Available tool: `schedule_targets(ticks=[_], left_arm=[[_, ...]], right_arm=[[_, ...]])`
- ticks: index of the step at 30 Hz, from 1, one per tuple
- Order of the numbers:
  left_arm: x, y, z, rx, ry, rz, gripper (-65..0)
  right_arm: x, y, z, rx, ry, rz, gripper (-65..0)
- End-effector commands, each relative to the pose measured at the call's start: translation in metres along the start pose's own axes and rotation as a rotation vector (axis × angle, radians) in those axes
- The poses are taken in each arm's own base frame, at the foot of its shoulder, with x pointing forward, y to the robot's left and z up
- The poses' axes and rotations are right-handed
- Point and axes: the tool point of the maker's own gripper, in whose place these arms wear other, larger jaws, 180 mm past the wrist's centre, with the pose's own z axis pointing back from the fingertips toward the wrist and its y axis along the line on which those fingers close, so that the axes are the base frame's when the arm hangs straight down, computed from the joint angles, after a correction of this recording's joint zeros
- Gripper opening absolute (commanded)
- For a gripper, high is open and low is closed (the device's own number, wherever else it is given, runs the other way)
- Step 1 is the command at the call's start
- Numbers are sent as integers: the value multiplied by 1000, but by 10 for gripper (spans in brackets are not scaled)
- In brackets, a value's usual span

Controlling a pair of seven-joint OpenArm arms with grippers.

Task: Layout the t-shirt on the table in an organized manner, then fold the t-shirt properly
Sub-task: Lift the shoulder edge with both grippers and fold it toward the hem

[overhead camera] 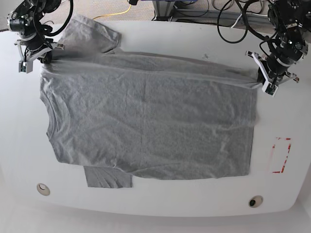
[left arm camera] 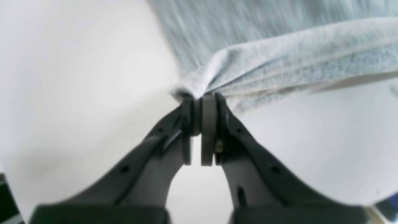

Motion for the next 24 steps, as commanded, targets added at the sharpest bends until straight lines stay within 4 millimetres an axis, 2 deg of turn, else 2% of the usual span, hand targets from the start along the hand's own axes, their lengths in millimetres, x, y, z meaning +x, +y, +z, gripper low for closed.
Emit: schedule_targets(ticks=[1, 5, 10, 17, 19, 24], left_arm=[[14, 11, 4, 34, -38, -15, -650], [24, 15, 4, 44, -60, -16, -650], [36, 9, 0, 27, -83, -35, -650], [44, 6, -5, 12, -96, -42, -650], [52, 8, -7, 13, -112, -44, -650], [57, 12, -13, 12, -117, -33, -650]], right_arm=[[21, -3, 3, -12, -60, 17, -650], [36, -4, 2, -12, -92, 23, -650], [48, -2, -4, 5, -117, 15, -650], [61, 7, -23, 63, -115, 20, -650], [65, 9, -29, 79, -122, 6, -650], [81, 14, -37, 108, -151, -21, -650]])
